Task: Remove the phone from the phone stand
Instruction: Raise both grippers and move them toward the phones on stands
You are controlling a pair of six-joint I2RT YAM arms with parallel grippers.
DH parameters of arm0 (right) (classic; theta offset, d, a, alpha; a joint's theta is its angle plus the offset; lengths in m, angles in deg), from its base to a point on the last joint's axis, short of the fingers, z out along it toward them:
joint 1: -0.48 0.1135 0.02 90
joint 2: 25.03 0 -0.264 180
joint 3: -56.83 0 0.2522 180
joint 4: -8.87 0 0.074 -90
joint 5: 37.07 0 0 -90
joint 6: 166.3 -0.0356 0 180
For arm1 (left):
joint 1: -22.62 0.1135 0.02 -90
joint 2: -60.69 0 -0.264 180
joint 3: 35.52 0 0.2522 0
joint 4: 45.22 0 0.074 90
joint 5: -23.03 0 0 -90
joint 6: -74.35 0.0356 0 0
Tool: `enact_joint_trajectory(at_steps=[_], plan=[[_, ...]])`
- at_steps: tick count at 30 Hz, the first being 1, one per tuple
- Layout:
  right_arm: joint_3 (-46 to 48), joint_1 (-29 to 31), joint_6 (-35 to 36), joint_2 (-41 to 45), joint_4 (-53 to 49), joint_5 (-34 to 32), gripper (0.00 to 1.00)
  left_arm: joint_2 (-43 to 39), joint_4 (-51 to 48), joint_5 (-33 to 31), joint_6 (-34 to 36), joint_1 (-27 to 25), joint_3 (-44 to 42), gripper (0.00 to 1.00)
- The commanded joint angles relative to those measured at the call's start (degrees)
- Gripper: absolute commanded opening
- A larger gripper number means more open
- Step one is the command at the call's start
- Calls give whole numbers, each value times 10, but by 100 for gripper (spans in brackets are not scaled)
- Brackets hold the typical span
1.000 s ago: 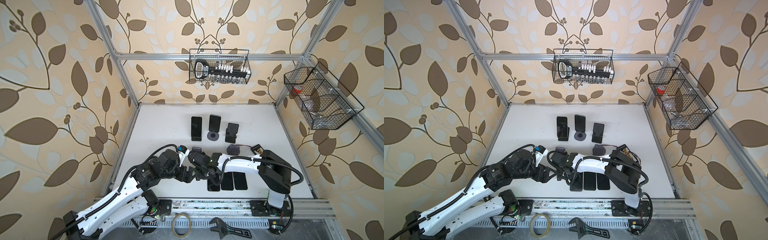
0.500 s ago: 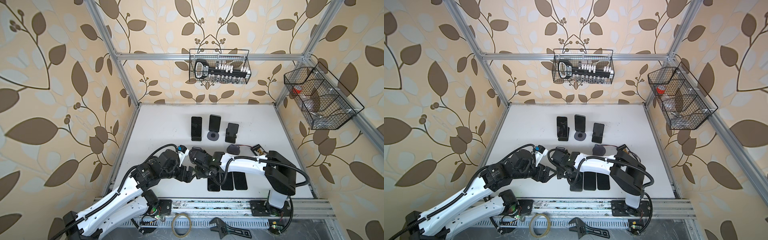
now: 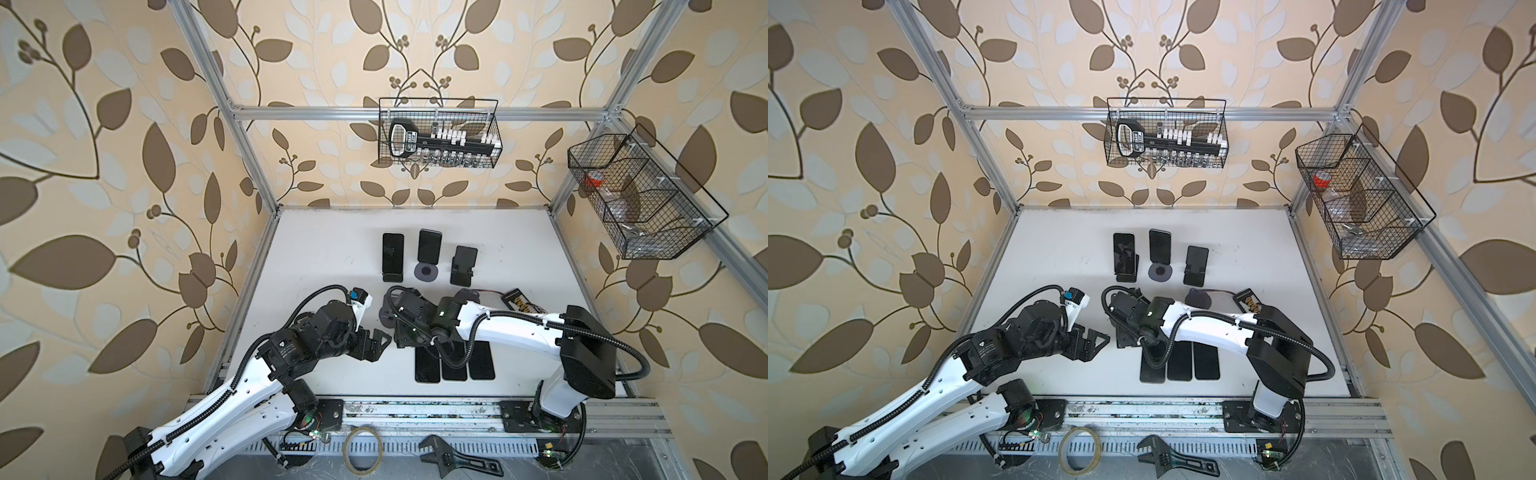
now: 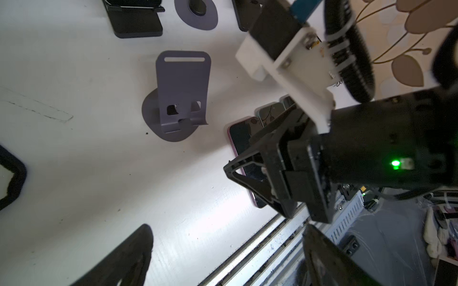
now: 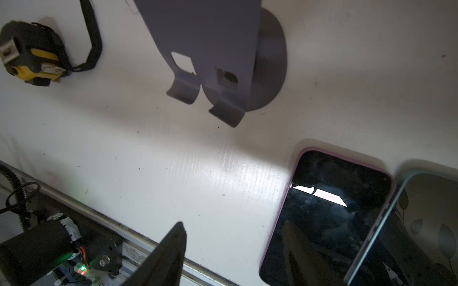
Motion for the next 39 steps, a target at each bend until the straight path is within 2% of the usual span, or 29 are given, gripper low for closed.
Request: enact_joint_trajectory(at_steps=[1, 10, 18, 25, 39], plan=[[19, -15, 7, 34, -24, -26, 63, 7, 14, -40, -1, -7, -5, 94], [55, -80, 36, 128, -26, -60, 65, 63, 43, -99, 45, -7, 42, 95], [76, -129, 54, 177, -24, -79, 66, 130, 100, -149, 45, -7, 84, 96], [89, -153, 69, 186, -10, -66, 66, 203, 123, -201, 60, -6, 137, 98], [59, -188, 114, 159, 20, -32, 67, 308, 192, -220, 82, 22, 193, 99]])
